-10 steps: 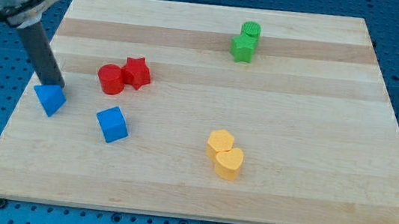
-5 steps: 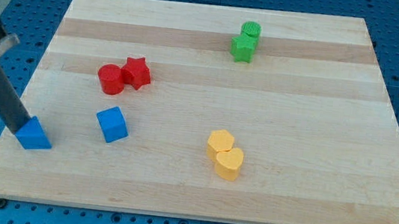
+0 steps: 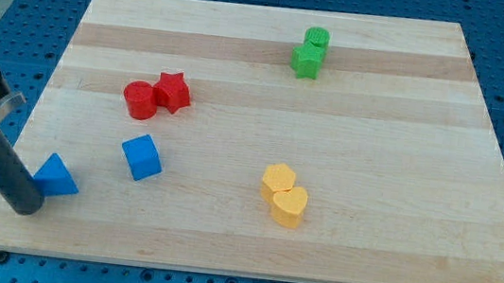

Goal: Drag the blue triangle into the left side of the blue cube

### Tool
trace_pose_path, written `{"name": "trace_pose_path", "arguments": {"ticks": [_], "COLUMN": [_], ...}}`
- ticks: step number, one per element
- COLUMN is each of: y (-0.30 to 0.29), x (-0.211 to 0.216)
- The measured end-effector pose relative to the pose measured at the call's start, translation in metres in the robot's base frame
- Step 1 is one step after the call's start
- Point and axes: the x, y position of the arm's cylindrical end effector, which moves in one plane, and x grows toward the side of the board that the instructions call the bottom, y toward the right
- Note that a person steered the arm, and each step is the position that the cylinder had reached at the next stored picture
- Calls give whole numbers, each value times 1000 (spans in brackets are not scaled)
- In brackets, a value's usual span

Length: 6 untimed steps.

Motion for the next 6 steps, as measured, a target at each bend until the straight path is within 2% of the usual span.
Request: {"name": "trace_pose_path", "arguments": {"ticks": [3, 5, 6], "y": [-1, 36, 35], "x": [-24, -27, -28]}}
